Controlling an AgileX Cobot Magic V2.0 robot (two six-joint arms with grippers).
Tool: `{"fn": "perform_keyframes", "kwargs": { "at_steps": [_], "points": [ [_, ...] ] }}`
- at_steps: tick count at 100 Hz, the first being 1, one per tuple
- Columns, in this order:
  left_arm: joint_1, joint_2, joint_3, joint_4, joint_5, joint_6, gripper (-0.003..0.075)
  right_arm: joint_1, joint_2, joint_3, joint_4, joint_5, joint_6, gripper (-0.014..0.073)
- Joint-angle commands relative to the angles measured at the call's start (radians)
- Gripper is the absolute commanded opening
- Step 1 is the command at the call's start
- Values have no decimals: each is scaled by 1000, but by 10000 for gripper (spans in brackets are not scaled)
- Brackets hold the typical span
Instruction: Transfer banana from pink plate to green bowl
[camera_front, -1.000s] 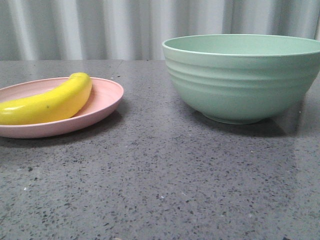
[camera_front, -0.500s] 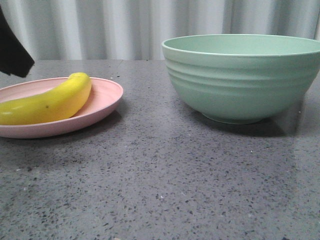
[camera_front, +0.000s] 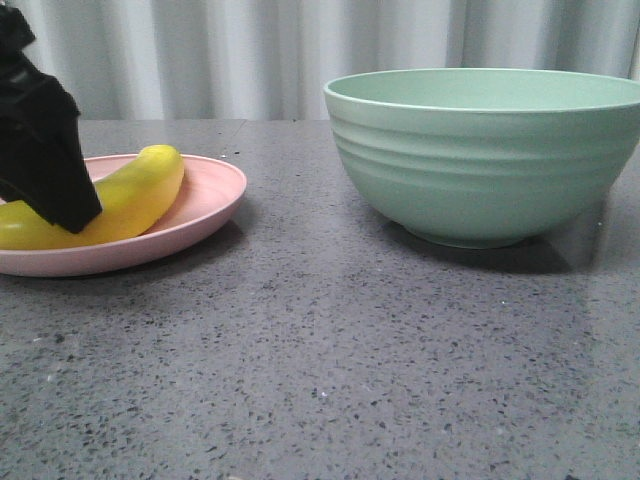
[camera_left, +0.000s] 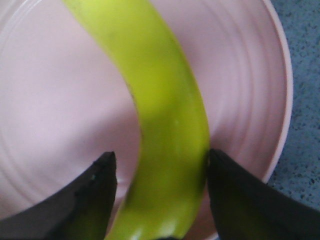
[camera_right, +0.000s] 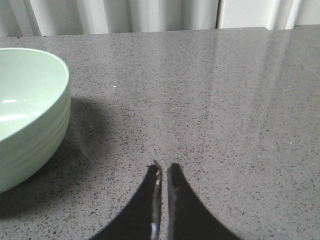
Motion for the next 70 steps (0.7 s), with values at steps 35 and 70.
{"fn": "perform_keyframes", "kwargs": {
  "at_steps": [35,70],
  "points": [
    [-8,49,-36,-3,-19,3,363,-2,17,-25,0,-85,-9,-64],
    [-8,51,-38,1,-19,3,85,-2,15,-25,0,-94,-9,-64]
  ]
}}
